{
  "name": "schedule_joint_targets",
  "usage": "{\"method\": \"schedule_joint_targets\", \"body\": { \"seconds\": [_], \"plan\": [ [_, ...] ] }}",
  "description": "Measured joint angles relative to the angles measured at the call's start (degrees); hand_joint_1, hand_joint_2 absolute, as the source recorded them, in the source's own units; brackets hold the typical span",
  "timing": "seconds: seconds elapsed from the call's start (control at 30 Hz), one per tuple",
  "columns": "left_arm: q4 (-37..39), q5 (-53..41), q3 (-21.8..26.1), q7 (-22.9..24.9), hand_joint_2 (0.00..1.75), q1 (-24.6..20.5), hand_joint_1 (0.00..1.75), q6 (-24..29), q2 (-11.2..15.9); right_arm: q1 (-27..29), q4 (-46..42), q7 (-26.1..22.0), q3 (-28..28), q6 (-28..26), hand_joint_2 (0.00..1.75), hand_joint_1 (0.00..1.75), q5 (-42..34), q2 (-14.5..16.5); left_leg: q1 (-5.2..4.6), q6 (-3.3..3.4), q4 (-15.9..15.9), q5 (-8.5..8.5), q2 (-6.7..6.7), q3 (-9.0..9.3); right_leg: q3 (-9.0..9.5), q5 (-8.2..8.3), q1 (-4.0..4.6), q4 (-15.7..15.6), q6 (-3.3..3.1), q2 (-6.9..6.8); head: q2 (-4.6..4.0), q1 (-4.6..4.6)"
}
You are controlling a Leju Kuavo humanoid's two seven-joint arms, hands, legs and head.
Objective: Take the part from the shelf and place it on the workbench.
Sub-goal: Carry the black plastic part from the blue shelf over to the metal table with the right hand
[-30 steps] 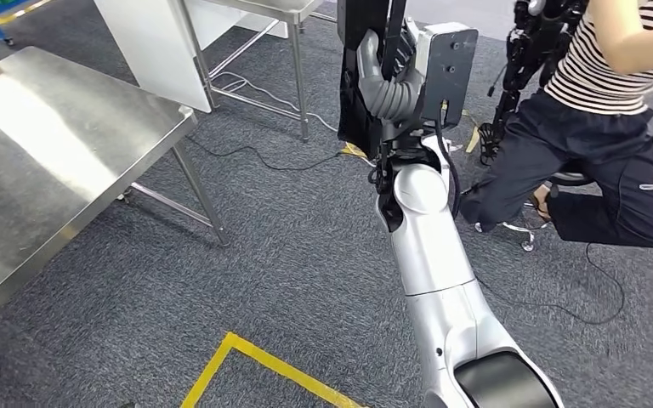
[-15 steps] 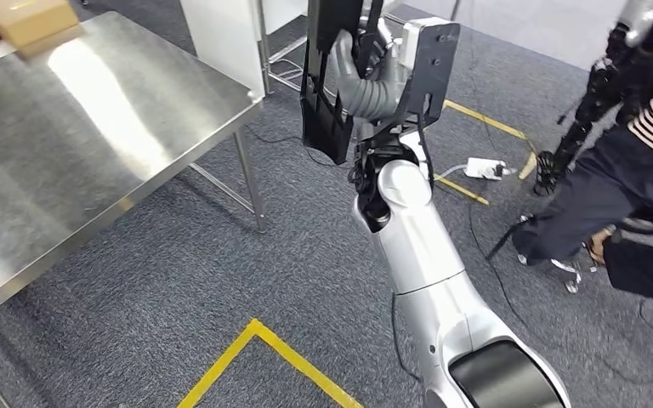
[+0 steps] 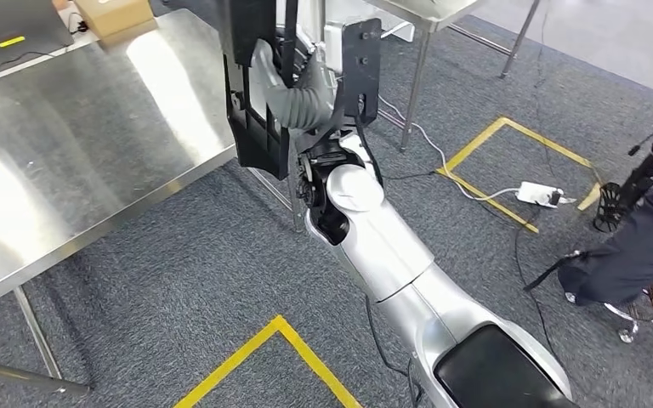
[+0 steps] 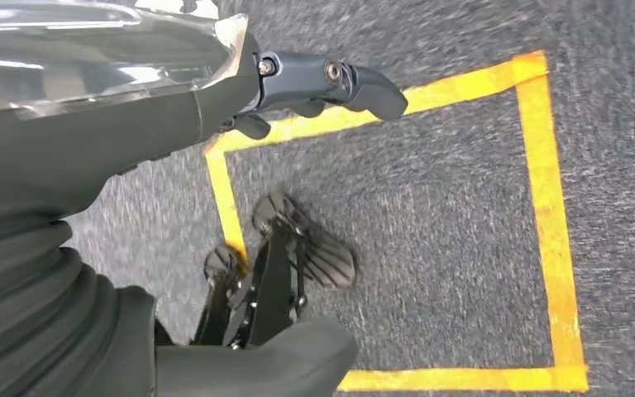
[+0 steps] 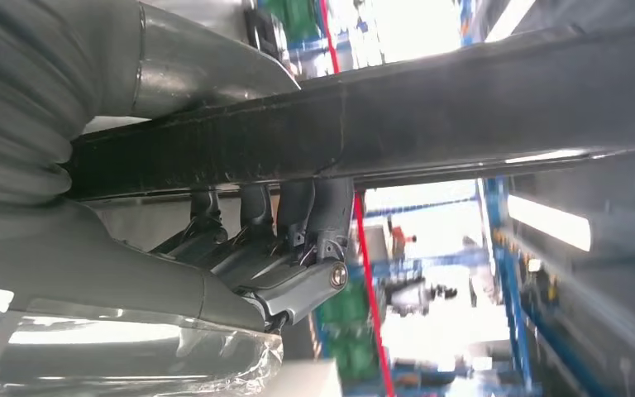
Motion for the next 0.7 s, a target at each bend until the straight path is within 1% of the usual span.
{"method": "schedule_joint_targets", "body": {
  "seconds": [0.03, 0.07, 0.1, 0.13, 0.17, 0.2, 0.23, 0.27, 0.3, 0.33, 0.37, 0.4, 0.43, 0.47, 0.5, 0.53, 0.57, 0.6, 0.63, 0.67, 0.7],
  "plan": [
    [0.0, 0.2, 0.2, 0.0, 1.75, 0.0, 0.00, 0.5, 0.0, -0.3, 0.2, -0.1, 0.8, 0.2, 1.75, 1.75, -1.0, 0.0, 0.13, -0.25, 3.9, -1.67, 0.80, -1.93, 0.10, -0.11, 0.10, 0.0, -0.25, -0.84, 0.00, -0.08],
    [0.0, 0.4, 0.5, 0.0, 1.75, -0.1, 0.00, 1.0, -0.1, -0.4, 0.3, -0.1, 1.6, 0.4, 1.75, 1.75, -2.0, 0.0, 0.30, -0.46, 6.8, -2.59, 1.10, -3.44, 0.15, -0.20, 0.15, 0.0, -0.35, -1.61, 0.00, -0.08],
    [0.0, 0.5, 0.8, 0.0, 1.75, -0.1, 0.00, 1.5, -0.1, -0.5, 0.5, -0.2, 2.5, 0.6, 1.75, 1.75, -3.0, 0.0, 0.46, -0.66, 7.9, -2.50, 1.28, -4.04, 0.17, -0.28, 0.15, 0.0, -0.40, -2.37, 0.00, -0.10],
    [0.0, 0.7, 1.1, 0.0, 1.75, 0.0, 0.00, 1.9, -0.1, -0.7, 0.6, -0.2, 3.3, 0.8, 1.75, 1.75, -3.8, 0.0, 0.62, -0.83, 6.6, -1.43, 1.58, -3.44, 0.20, -0.37, 0.12, 0.1, -0.38, -3.04, 0.00, -0.12],
    [0.0, 0.9, 1.4, -0.1, 1.75, 0.0, 0.00, 2.2, -0.1, -0.8, 0.6, -0.3, 4.2, 0.9, 1.75, 1.75, -4.6, 0.0, 0.76, -0.99, 3.4, 0.32, 2.28, -1.74, 0.28, -0.51, 0.08, 0.1, -0.25, -3.67, 0.00, -0.11],
    [0.0, 1.0, 1.6, -0.4, 1.75, -0.1, 0.00, 2.2, -0.1, -1.2, 0.7, -0.6, 5.0, 0.9, 1.75, 1.75, -5.4, 0.0, 0.81, -1.15, -0.7, 1.90, 3.76, 0.41, 0.36, -0.72, 0.17, 0.2, -0.01, -4.24, 0.00, -0.17],
    [0.0, 1.1, 1.7, -0.8, 1.75, -0.1, 0.00, 1.9, -0.2, -1.7, 0.6, -0.9, 5.6, 0.8, 1.75, 1.75, -6.1, 0.0, 0.77, -1.07, -4.0, 3.06, 4.84, 2.22, 0.41, -0.98, 0.45, 0.4, 0.35, -4.74, 0.00, -0.22],
    [0.0, 1.3, 1.9, -1.4, 1.75, -0.2, 0.00, 1.5, -0.2, -2.4, 0.6, -1.1, 6.3, 0.5, 1.75, 1.75, -6.7, 0.0, 0.68, -0.83, -6.1, 3.64, 5.61, 3.36, 0.46, -1.21, 0.75, 0.4, 0.70, -5.17, 0.00, -0.13],
    [0.0, 1.4, 2.1, -1.9, 1.75, -0.2, 0.00, 1.0, -0.3, -3.2, 0.5, -1.2, 6.9, 0.3, 1.75, 1.75, -7.2, 0.0, 0.52, -0.47, -6.9, 3.66, 5.78, 3.71, 0.57, -1.39, 1.10, 0.5, 1.01, -5.62, 0.00, -0.01],
    [-0.1, 1.4, 2.3, -2.3, 1.75, -0.3, 0.00, 0.6, -0.3, -4.0, 0.4, -1.1, 7.5, 0.1, 1.75, 1.75, -7.6, 0.0, 0.32, 0.07, -6.9, 3.67, 4.96, 3.63, 0.73, -1.53, 1.31, 0.4, 1.30, -6.15, 0.00, 0.15],
    [-0.1, 1.5, 2.5, -2.5, 1.75, -0.3, 0.00, 0.4, -0.2, -4.7, 0.3, -1.0, 8.1, 0.0, 1.75, 1.75, -7.9, 0.0, 0.23, 0.58, -6.9, 3.67, 4.29, 3.67, 0.86, -1.70, 1.29, 0.4, 1.59, -6.58, 0.00, 0.30],
    [-0.1, 1.6, 2.6, -2.6, 1.75, -0.3, 0.00, 0.2, -0.3, -5.3, 0.2, -0.9, 8.5, 0.0, 1.75, 1.75, -8.0, 0.0, 0.18, 1.03, -7.1, 3.71, 3.59, 3.79, 0.86, -2.09, 1.15, 0.7, 1.86, -6.23, 0.00, 0.34],
    [-0.1, 1.7, 2.7, -2.7, 1.75, -0.3, 0.00, 0.1, -0.2, -5.9, 0.1, -0.8, 8.8, 0.0, 1.75, 1.75, -8.1, 0.0, 0.18, 1.55, -7.2, 3.77, 2.98, 3.95, 0.37, -2.86, 0.96, 1.9, 1.98, -5.20, 0.00, 0.36],
    [-0.2, 1.7, 2.8, -2.8, 1.75, -0.4, 0.00, 0.0, -0.2, -6.3, 0.1, -0.8, 9.1, 0.0, 1.75, 1.75, -8.2, -0.1, 0.26, 2.00, -7.3, 3.85, 2.39, 4.11, -0.81, -4.10, 0.76, 4.4, 1.94, -3.71, 0.00, 0.40],
    [-0.2, 1.8, 2.9, -2.9, 1.75, -0.4, 0.00, 0.0, -0.2, -6.5, 0.1, -0.8, 9.4, 0.0, 1.75, 1.75, -8.3, -0.1, 0.25, 2.30, -7.3, 3.85, 1.78, 4.14, -2.58, -5.62, 0.62, 8.1, 1.74, -2.12, 0.00, 0.45],
    [-0.2, 1.9, 3.0, -3.0, 1.75, -0.4, 0.00, 0.0, -0.1, -6.6, 0.1, -0.8, 9.7, 0.1, 1.75, 1.75, -8.3, -0.2, 0.19, 2.56, -7.3, 3.86, 1.10, 4.13, -4.76, -7.12, 0.62, 12.3, 1.58, -1.19, 0.00, 0.49],
    [-0.2, 2.0, 3.0, -3.0, 1.75, -0.4, 0.00, 0.0, -0.1, -6.6, 0.1, -0.7, 10.0, 0.2, 1.75, 1.75, -8.5, -0.2, 0.09, 2.67, -7.3, 3.85, 0.31, 4.13, -6.68, -8.13, 0.65, 15.8, 1.57, -0.74, 0.00, 0.51],
    [-0.2, 2.0, 3.1, -3.1, 1.75, -0.4, 0.00, 0.1, -0.1, -6.5, 0.1, -0.7, 10.3, 0.3, 1.75, 1.75, -8.6, -0.2, -0.03, 2.73, -7.3, 3.86, -0.52, 4.13, -7.77, -8.28, 0.69, 17.4, 1.71, -0.53, 0.00, 0.52],
    [-0.2, 2.1, 3.2, -3.1, 1.75, -0.4, 0.00, 0.2, -0.1, -6.5, 0.1, -0.7, 10.6, 0.5, 1.75, 1.75, -8.8, -0.2, -0.14, 2.77, -7.3, 3.89, -1.37, 4.15, -7.69, -7.50, 0.75, 16.7, 1.94, -0.35, 0.00, 0.53],
    [-0.2, 2.1, 3.4, -3.1, 1.75, -0.4, 0.00, 0.3, -0.2, -6.5, 0.1, -0.7, 10.9, 0.5, 1.75, 1.75, -8.9, -0.1, -0.24, 2.77, -7.3, 3.91, -2.21, 4.18, -6.45, -5.93, 0.80, 13.7, 2.13, -0.02, 0.00, 0.51],
    [-0.2, 2.1, 3.5, -3.1, 1.75, -0.4, 0.00, 0.4, -0.2, -6.5, 0.1, -0.7, 11.1, 0.6, 1.75, 1.75, -9.0, -0.1, -0.26, 2.76, -7.3, 3.94, -2.98, 4.22, -4.56, -4.04, 0.87, 9.5, 2.15, 0.89, 0.00, 0.53]
  ]
}}
